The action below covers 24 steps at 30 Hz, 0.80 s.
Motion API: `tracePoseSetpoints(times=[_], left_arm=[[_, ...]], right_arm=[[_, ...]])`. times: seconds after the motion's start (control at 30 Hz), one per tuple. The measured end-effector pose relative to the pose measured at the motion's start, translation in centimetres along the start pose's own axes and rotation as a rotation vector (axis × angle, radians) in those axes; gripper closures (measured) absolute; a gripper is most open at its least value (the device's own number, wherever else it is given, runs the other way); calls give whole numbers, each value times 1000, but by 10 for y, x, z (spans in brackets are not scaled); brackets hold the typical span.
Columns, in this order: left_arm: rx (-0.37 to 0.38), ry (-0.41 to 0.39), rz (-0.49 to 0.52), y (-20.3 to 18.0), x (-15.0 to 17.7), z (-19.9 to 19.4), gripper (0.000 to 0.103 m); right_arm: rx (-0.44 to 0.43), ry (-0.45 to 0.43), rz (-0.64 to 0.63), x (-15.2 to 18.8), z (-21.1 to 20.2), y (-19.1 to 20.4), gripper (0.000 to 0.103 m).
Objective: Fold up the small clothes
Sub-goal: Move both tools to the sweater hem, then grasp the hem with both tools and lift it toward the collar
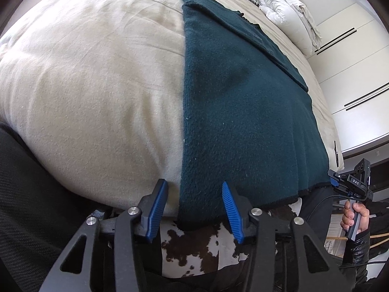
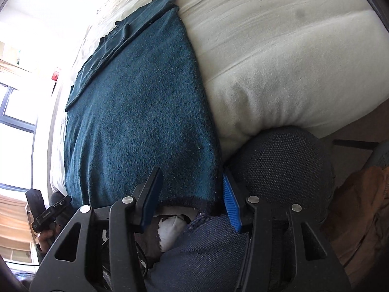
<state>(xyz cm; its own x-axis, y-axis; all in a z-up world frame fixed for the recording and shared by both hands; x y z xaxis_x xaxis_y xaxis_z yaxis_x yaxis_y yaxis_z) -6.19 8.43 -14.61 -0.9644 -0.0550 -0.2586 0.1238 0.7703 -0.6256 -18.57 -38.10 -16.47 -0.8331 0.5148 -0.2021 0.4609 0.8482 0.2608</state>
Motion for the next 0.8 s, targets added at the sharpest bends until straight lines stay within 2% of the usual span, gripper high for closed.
tracePoseSetpoints(times=[0.1, 0.17, 0.2, 0.3, 0.43, 0.6, 0.67, 0.8], left_arm=[[-9, 13, 3, 2, 0, 0, 65], [-7, 25, 2, 3, 0, 0, 78], [-5, 30, 0, 4, 1, 1, 86], [-6, 42, 14, 0, 3, 5, 94], [2, 32, 12, -2, 1, 4, 96], [33, 3, 3, -3, -1, -3, 97], [69, -17, -4, -3, -5, -12, 97], [191, -93, -44, -6, -19, -36, 97]], right_arm=[[-4, 1, 13, 1, 0, -3, 69], [-16, 0, 19, 2, 0, -5, 71], [-15, 0, 19, 3, 0, -6, 76], [-18, 1, 25, 4, 0, -10, 84], [-18, -1, 29, 5, -1, -16, 94], [-36, -29, -7, 3, -10, -9, 96], [-47, -50, -17, 1, -17, -6, 96], [-116, -110, -15, -7, -36, 1, 97]])
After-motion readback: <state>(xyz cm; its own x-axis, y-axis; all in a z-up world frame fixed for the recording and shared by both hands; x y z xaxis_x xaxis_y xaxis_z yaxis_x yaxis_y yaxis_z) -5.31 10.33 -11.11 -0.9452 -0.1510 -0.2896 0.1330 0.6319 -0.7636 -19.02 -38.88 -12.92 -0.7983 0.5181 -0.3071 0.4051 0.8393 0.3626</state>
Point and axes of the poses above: each gripper's, at about its wrist camera, not at the fingertips, and z roughly the way its jaws point, y to its left, x to its underside, the point moved 5 cm from there along z, roughly the way its jaws point, and after that the axes turned 12 degrees about x, right-handed, at the moved point
